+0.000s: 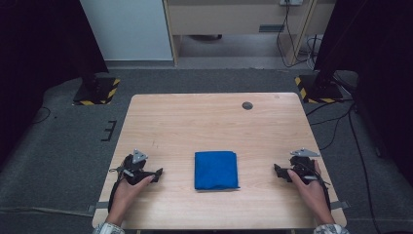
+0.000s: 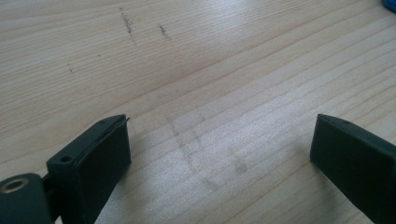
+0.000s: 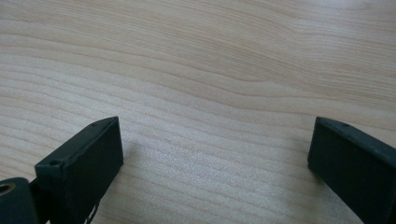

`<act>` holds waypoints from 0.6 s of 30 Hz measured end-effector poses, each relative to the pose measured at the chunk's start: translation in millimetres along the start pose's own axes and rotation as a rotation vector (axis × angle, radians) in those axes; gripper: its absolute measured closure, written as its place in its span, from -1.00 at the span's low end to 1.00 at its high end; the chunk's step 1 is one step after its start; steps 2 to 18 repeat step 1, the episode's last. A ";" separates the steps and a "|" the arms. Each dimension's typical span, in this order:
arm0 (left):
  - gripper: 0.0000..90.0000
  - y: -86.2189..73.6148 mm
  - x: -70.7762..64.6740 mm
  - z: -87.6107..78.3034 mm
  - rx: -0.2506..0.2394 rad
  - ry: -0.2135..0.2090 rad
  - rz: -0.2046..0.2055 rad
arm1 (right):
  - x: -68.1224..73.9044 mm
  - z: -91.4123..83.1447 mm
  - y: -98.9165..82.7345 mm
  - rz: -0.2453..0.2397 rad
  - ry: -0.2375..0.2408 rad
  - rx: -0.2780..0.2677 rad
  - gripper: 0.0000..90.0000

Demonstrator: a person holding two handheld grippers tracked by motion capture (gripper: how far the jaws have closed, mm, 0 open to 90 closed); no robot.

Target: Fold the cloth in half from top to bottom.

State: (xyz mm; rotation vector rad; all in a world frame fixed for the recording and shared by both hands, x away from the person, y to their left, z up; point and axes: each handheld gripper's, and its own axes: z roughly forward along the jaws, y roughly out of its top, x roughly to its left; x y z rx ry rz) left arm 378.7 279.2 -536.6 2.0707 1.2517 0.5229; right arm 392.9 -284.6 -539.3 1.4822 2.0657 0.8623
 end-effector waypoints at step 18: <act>-0.91 0.0 0.0 0.0 0.000 0.000 0.000 | 0.0 0.0 0.0 0.000 0.000 0.000 -0.92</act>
